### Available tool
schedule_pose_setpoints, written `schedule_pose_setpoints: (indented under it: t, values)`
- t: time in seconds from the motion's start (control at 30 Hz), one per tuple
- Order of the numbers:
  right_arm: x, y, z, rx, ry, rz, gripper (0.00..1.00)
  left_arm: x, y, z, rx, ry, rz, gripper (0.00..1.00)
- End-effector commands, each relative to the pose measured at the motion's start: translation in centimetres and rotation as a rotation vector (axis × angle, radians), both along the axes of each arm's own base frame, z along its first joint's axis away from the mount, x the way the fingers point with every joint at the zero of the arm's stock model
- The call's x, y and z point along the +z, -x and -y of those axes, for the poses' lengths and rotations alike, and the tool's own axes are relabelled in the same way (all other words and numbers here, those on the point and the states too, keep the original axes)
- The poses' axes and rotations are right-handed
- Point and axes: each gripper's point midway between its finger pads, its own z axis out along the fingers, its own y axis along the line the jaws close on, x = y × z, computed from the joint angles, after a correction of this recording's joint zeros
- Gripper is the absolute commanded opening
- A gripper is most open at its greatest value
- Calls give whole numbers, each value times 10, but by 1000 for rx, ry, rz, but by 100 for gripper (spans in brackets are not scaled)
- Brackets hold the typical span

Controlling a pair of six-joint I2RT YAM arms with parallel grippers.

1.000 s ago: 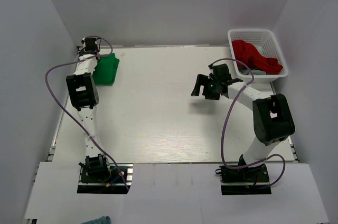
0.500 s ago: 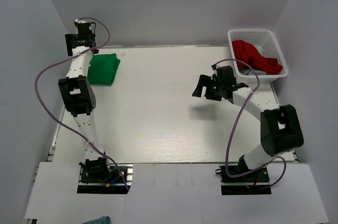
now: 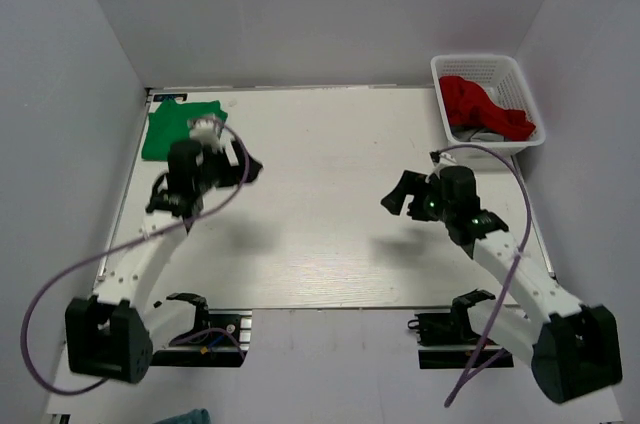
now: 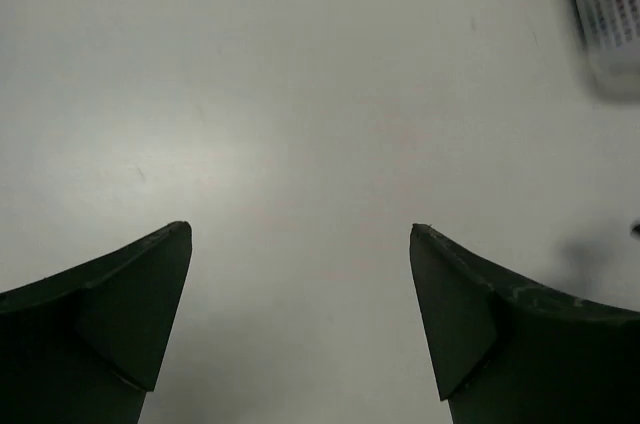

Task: Fold and stack the t-shirts
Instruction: Put the neatly folded tshirt into the corner of the board with the left arm

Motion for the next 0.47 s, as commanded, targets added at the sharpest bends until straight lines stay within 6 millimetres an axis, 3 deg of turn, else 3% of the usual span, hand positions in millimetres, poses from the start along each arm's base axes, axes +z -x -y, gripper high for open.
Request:
schedule_pose_setpoints:
  t: [0.0, 0.07, 0.13, 0.17, 0.33, 0.43]
  values:
    - [1, 7, 18, -83, 23, 57, 90, -22, 55, 39, -167, 200, -4, 100]
    - [-9, 19, 23, -87, 12, 87, 90, -25, 76, 46, -201, 214, -7, 100]
    - [-6, 22, 24, -92, -14, 131, 90, -23, 85, 53, -227, 261, 3, 100]
    - [-4, 23, 25, -97, -23, 160, 90, -32, 91, 54, -241, 266, -2, 100]
    - [12, 22, 17, -55, -82, 259, 90, -49, 92, 43, -158, 216, -38, 100]
    - [11, 22, 14, -43, -80, 252, 90, -42, 96, 56, -238, 245, -11, 100]
